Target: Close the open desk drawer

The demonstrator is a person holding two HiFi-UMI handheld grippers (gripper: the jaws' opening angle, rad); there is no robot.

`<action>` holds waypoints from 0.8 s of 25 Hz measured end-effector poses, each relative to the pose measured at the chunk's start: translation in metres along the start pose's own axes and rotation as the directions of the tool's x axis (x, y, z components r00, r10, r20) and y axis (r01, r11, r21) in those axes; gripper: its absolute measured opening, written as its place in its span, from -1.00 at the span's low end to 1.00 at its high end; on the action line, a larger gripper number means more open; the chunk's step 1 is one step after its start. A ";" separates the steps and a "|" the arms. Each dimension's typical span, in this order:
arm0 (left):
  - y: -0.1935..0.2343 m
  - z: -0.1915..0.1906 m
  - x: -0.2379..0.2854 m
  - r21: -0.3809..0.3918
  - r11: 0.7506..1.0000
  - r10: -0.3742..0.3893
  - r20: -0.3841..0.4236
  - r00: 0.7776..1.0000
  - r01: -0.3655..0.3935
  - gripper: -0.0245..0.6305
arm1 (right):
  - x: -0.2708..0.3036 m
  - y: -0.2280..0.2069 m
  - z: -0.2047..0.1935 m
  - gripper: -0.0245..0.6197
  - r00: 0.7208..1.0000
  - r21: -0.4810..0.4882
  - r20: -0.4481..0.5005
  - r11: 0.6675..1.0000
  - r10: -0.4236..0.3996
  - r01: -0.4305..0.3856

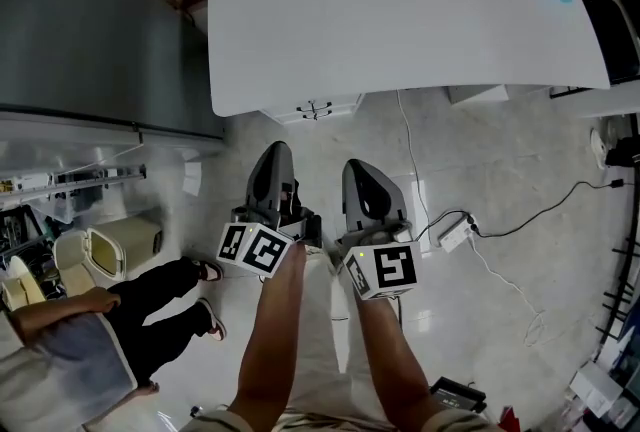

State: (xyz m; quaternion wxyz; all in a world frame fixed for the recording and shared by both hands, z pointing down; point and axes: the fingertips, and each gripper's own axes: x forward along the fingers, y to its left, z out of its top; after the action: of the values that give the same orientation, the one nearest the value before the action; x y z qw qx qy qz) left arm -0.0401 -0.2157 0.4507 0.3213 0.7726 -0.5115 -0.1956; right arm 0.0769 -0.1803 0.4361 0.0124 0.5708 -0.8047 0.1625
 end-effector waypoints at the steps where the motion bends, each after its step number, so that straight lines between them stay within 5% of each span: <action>1: -0.008 0.009 -0.001 0.028 1.000 0.000 0.002 1.000 0.000 -0.91 | -0.001 0.002 0.008 -0.89 1.000 -0.002 0.007 1.000 0.000 0.000; 5: -0.043 0.050 -0.010 0.147 0.989 0.006 0.008 1.000 -0.007 -0.91 | -0.009 0.015 0.043 -0.89 1.000 -0.010 0.018 1.000 0.008 -0.008; 11: -0.102 0.112 -0.022 0.381 0.924 0.013 0.024 1.000 -0.021 -0.91 | -0.017 0.045 0.115 -0.89 0.996 -0.070 0.065 0.996 0.062 -0.057; 20: -0.181 0.180 -0.051 0.540 0.841 0.002 0.072 0.997 -0.041 -0.91 | -0.041 0.083 0.209 -0.89 0.988 -0.164 0.119 0.983 0.101 -0.080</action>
State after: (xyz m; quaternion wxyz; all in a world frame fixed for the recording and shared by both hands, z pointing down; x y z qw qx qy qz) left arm -0.0536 -0.1738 0.1939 0.0750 0.8188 -0.5652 -0.0661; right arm 0.0494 -0.1763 0.2097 -0.0007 0.5400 -0.8394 0.0617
